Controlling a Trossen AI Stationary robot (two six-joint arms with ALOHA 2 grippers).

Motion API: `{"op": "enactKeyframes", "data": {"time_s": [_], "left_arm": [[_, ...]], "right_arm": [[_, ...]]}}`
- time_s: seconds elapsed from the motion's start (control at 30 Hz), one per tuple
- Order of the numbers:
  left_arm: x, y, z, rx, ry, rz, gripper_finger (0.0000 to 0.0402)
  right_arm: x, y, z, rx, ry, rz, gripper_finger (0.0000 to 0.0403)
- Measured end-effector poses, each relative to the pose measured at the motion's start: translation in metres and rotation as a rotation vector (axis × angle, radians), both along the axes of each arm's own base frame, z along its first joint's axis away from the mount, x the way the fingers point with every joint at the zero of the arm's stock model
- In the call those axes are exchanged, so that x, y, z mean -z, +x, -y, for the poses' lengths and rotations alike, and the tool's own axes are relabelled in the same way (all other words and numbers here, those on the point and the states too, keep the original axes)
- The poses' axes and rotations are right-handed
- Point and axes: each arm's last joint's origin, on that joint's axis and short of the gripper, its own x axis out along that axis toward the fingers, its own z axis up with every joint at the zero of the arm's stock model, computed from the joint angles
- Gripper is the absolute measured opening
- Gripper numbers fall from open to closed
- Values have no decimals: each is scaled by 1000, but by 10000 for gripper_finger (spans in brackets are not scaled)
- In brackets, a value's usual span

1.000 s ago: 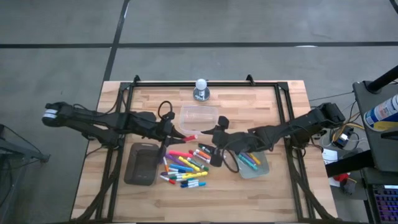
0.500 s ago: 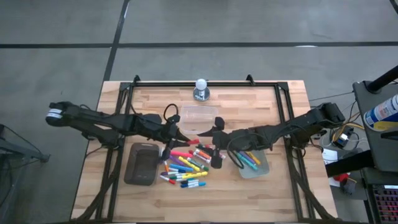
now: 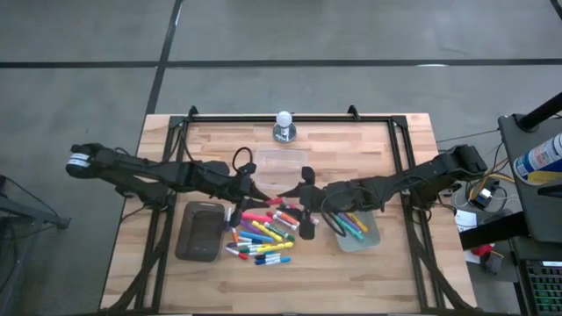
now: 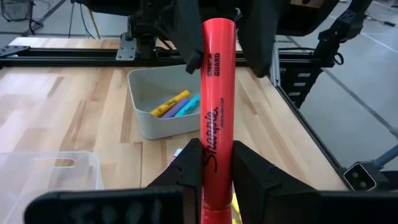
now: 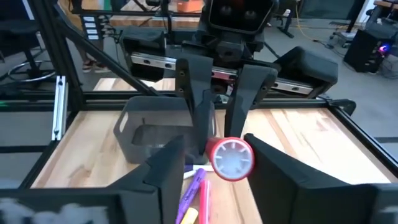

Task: Pick & Place Markers
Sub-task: Put the red highlighter into the gray bin

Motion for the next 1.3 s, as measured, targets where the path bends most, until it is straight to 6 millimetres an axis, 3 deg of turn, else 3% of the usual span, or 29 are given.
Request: {"op": "enactKeyframes", "data": {"time_s": [0.27,0.5,0.93,1.17,1.3], "left_arm": [[0,0,0,10,-2,-1,57],[0,0,0,1,-27,-6,71],[-3,0,-1,-40,-26,17,151],[-7,0,-2,-69,-22,31,159],[-8,0,-2,-68,-34,29,160]], "right_arm": [[0,0,0,-2,-4,0,69],[0,0,0,1,7,1,69],[2,-1,0,8,33,-28,71],[5,-5,1,29,70,-86,71],[10,-16,5,138,99,-183,71]]}}
